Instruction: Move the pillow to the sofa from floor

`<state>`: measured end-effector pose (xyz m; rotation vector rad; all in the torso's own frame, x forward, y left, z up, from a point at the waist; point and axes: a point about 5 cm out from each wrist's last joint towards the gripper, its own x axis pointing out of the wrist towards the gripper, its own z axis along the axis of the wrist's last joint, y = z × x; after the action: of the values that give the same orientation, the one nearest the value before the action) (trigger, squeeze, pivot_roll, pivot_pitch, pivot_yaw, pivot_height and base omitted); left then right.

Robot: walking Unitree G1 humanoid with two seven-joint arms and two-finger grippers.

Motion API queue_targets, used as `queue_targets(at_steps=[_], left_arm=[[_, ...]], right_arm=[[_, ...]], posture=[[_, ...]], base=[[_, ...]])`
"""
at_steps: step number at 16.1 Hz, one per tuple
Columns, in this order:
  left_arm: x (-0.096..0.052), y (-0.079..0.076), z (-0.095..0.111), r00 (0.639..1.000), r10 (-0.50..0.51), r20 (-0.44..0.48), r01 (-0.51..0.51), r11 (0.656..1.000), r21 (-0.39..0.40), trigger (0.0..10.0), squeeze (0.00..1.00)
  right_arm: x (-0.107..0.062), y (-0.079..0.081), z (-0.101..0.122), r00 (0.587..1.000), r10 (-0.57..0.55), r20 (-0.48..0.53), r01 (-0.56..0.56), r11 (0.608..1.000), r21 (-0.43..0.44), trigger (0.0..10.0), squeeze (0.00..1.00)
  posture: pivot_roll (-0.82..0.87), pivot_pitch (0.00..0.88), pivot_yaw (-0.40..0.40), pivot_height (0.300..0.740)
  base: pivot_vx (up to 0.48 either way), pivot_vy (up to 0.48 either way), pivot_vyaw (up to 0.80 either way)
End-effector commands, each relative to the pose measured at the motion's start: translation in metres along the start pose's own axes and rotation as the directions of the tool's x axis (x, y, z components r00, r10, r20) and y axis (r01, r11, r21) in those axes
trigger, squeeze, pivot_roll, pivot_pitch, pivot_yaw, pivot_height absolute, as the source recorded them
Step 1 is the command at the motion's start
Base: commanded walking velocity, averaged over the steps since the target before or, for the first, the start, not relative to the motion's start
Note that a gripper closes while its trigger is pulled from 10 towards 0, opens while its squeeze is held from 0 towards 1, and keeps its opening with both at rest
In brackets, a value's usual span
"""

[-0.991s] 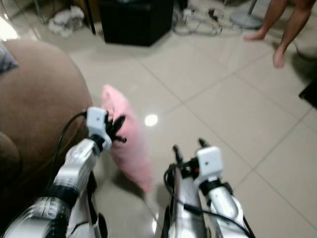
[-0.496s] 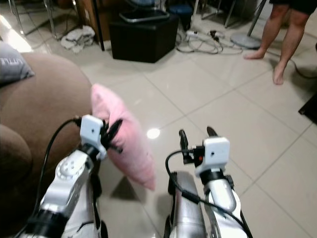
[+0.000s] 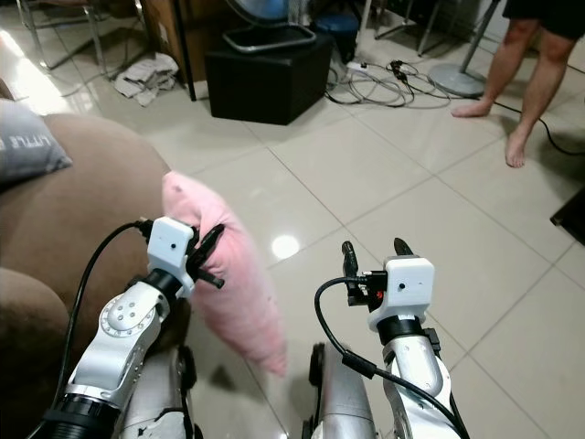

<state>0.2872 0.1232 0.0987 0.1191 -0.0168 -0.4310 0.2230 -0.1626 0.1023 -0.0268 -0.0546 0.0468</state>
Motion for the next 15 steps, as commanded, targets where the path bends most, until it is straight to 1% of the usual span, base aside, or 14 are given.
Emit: queue_targets(at_steps=[1, 3, 5, 7, 8, 9, 12, 15], left_arm=[[0.001, -0.003, 0.012, 0.998, -0.017, 0.055, 0.016, 1.000, 0.020, 10.0, 0.00], [0.001, -0.004, 0.014, 0.998, -0.023, 0.065, 0.022, 1.000, 0.023, 10.0, 0.00], [0.003, -0.003, 0.016, 0.998, -0.018, 0.054, 0.017, 0.999, 0.033, 10.0, 0.00], [0.008, -0.003, 0.021, 0.997, -0.021, 0.077, 0.018, 0.999, 0.037, 10.0, 0.00], [0.009, -0.004, 0.022, 0.996, -0.024, 0.082, 0.021, 0.999, 0.037, 10.0, 0.00], [0.010, -0.006, 0.024, 0.995, -0.041, 0.091, 0.036, 0.998, 0.057, 10.0, 0.00], [0.013, -0.008, 0.025, 0.995, -0.039, 0.093, 0.035, 0.998, 0.052, 10.0, 0.00], [0.017, -0.012, 0.029, 0.993, -0.052, 0.107, 0.046, 0.997, 0.057, 10.0, 0.00]], right_arm=[[-0.005, -0.003, -0.006, 0.999, -0.031, -0.028, 0.031, 0.999, 0.006, 10.0, 0.00], [-0.007, -0.001, -0.007, 0.999, -0.043, -0.028, 0.043, 0.999, 0.014, 10.0, 0.00], [-0.008, 0.000, -0.005, 0.998, -0.052, -0.019, 0.052, 0.998, 0.021, 10.0, 0.00], [-0.008, -0.004, -0.003, 0.998, -0.068, -0.011, 0.068, 0.997, 0.021, 10.0, 0.00], [-0.008, -0.005, -0.002, 0.997, -0.071, -0.010, 0.072, 0.997, 0.021, 10.0, 0.00], [-0.009, -0.008, -0.002, 0.996, -0.083, -0.009, 0.083, 0.996, 0.022, 10.0, 0.00], [-0.011, -0.011, -0.003, 0.995, -0.100, -0.012, 0.100, 0.995, 0.021, 10.0, 0.00], [-0.011, -0.013, 0.000, 0.994, -0.108, 0.006, 0.108, 0.994, 0.009, 10.0, 0.00]], posture=[[0.02, 0.000, -0.038, 0.646], [0.01, 0.000, -0.027, 0.661], [0.01, 0.000, -0.019, 0.681], [0.00, 0.000, -0.013, 0.706], [0.00, 0.000, -0.013, 0.711], [0.00, 0.000, -0.011, 0.721], [0.00, 0.000, -0.007, 0.740], [-0.01, 0.000, -0.005, 0.740]], base=[[0.000, 0.000, 0.00], [0.000, 0.000, 0.00], [0.000, 0.000, 0.00], [0.000, 0.000, 0.00], [0.000, 0.000, 0.00], [0.000, 0.000, 0.00], [0.000, 0.000, 0.00], [0.000, 0.000, 0.00]])
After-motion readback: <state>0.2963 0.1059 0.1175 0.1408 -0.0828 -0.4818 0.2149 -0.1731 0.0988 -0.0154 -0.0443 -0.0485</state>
